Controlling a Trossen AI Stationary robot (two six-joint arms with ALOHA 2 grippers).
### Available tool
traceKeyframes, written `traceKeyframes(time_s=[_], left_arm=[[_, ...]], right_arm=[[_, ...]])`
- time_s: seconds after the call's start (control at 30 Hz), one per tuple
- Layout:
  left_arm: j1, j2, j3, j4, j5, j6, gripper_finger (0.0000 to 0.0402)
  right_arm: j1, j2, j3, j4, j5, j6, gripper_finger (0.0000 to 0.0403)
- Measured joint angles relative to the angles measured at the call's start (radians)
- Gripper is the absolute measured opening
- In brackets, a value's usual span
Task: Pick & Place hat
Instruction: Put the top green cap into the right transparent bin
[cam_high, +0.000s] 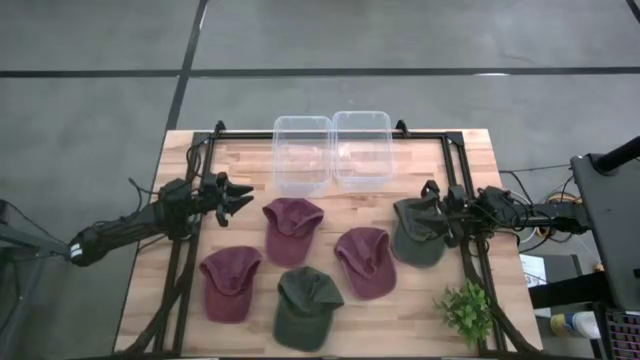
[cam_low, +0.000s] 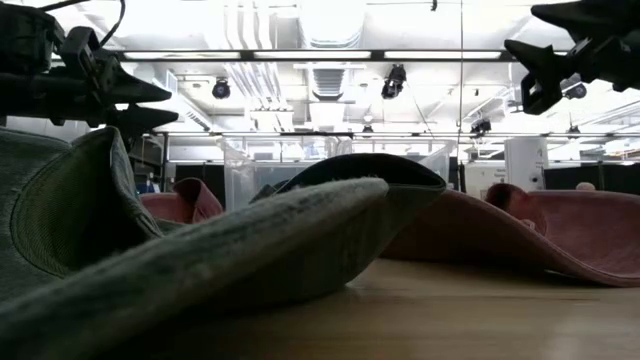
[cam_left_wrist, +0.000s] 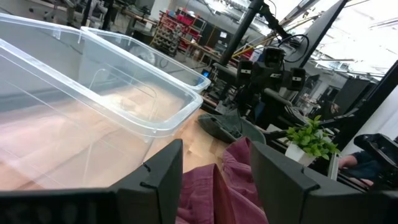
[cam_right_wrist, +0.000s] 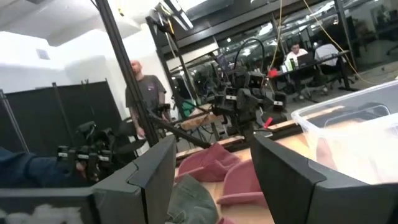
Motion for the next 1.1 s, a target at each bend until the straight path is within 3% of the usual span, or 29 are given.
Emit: traceKeyframes(time_s=[0.13, 0.27, 0.47, 0.73, 0.83, 1.1], left_arm=[[0.000, 0.000, 0.000, 0.001, 0.000, 0.000, 0.0178], [0.000, 0.000, 0.000, 0.004, 0.000, 0.000, 0.0178], [0.000, 0.000, 0.000, 0.004, 0.000, 0.000, 0.0178], [0.000, 0.000, 0.000, 0.002, 0.000, 0.001, 0.0178], [0.000, 0.000, 0.000, -0.001, 0.000, 0.001, 0.0178], [0.000, 0.000, 0.000, -0.001, 0.000, 0.001, 0.0178]], right_arm=[[0.000, 0.000, 0.009, -0.014, -0.006, 0.008, 0.0203], [0.004, 0.011, 0.088, -0.140, -0.038, 0.009, 0.0203], [0.023, 0.126, 0.333, -0.575, -0.047, 0.034, 0.0203], [0.024, 0.432, 0.624, -1.085, -0.047, 0.118, 0.0203], [0.024, 0.527, 0.693, -1.155, -0.047, 0.115, 0.0203], [0.024, 0.723, 0.807, -1.143, -0.047, 0.112, 0.0203]])
